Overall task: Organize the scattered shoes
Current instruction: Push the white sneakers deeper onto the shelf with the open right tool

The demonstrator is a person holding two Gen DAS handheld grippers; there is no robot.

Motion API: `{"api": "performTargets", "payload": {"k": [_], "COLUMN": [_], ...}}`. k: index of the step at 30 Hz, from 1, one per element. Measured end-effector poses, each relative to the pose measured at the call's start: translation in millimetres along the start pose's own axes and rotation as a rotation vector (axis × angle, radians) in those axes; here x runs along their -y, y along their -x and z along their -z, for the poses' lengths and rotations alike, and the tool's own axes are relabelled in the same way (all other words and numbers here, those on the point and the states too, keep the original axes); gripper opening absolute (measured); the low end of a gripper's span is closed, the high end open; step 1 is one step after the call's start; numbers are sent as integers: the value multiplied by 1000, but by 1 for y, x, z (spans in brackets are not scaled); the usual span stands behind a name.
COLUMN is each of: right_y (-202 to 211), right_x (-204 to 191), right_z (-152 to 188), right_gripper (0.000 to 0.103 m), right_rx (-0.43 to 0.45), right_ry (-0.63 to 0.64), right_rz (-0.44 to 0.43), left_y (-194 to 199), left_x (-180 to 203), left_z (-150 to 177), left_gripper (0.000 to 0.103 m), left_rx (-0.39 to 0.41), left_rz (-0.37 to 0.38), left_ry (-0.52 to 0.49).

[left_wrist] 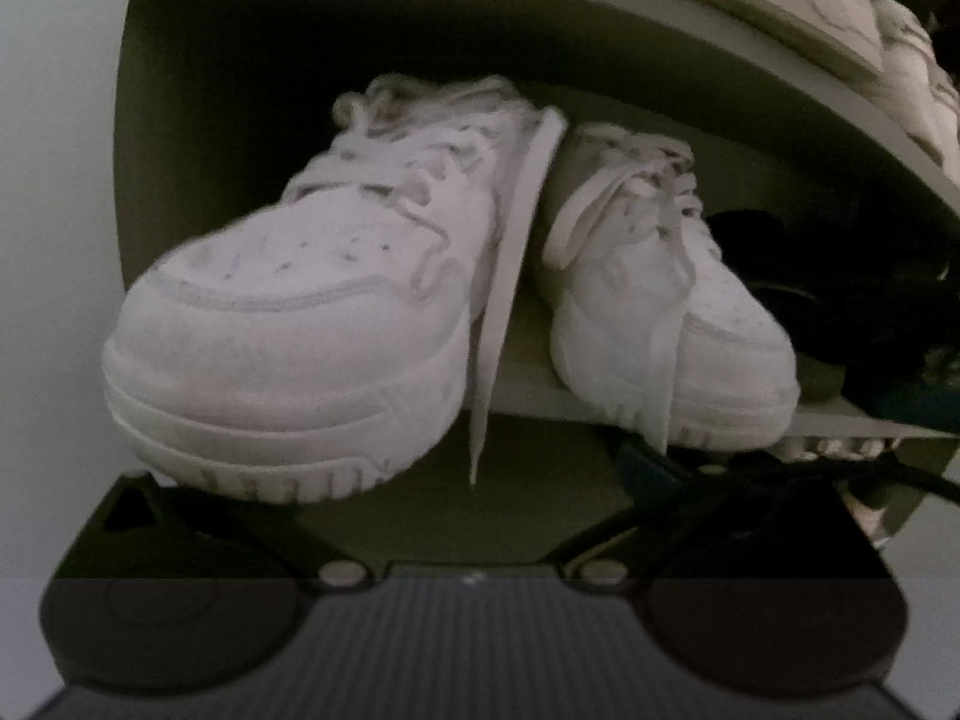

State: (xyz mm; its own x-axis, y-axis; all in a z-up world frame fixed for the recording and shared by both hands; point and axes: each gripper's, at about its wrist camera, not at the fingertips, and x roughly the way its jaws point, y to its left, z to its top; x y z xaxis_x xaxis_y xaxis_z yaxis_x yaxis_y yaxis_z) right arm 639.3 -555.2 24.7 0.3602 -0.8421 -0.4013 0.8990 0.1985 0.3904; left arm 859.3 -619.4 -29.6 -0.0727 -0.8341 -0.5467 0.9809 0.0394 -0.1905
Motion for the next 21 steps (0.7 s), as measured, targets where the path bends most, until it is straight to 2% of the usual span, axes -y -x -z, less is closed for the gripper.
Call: {"api": "performTargets", "payload": {"k": [5, 9, 13, 15, 17, 21], "right_y": [-1, 2, 4, 3, -2, -15], "right_x": [-5, -9, -22, -29, -38, -57], "right_z": [11, 16, 12, 12, 11, 18], "right_gripper": [82, 82, 82, 82, 82, 82], "right_rx": [31, 49, 68, 68, 65, 32], "right_ry": [-9, 29, 91, 128, 183, 247], "right_rz": [9, 63, 32, 20, 0, -33], "left_y": [5, 14, 40, 47, 55, 78], "left_x": [-2, -7, -20, -20, -21, -19], "left_z": [0, 5, 20, 25, 27, 30], "left_gripper": [103, 103, 103, 103, 103, 103], "left_rx": [-5, -15, -29, -33, -38, -2], "left_rz": [10, 15, 12, -6, 8, 12], "left_ry": [-9, -17, 23, 0, -11, -36]}}
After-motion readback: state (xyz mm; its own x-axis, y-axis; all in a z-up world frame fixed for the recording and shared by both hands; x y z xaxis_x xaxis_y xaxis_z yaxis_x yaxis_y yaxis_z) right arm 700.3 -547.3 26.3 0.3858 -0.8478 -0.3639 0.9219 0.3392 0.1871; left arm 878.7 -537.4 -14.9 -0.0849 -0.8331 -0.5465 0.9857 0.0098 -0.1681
